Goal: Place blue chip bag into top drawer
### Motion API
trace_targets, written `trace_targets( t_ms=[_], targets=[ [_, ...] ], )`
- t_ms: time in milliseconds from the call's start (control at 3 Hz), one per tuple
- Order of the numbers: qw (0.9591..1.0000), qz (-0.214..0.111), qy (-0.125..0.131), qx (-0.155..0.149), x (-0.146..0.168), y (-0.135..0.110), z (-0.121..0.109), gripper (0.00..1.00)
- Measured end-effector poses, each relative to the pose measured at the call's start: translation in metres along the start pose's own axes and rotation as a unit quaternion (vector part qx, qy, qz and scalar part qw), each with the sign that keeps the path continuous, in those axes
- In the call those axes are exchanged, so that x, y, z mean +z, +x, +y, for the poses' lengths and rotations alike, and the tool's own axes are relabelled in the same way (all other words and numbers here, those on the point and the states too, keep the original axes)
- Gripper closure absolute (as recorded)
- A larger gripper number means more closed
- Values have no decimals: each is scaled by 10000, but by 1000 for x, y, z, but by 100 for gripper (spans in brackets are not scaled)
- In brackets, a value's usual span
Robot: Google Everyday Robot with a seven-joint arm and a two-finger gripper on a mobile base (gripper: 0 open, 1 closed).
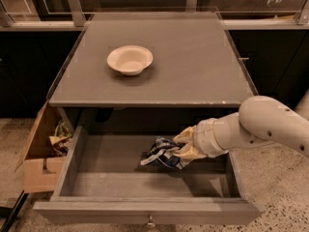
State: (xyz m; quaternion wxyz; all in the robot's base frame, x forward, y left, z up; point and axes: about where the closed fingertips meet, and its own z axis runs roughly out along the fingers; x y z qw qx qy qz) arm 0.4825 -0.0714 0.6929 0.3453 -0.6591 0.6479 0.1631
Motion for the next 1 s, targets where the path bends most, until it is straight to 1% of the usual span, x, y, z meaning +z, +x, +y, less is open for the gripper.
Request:
trace_targets(
  t_ms=[333, 667, 1000],
  targets=[
    [10000, 0, 0, 0, 0, 0, 0, 9],
    [10000, 0, -1, -1, 0, 0, 0, 0],
    [10000, 0, -1, -1, 0, 0, 0, 0]
  ],
)
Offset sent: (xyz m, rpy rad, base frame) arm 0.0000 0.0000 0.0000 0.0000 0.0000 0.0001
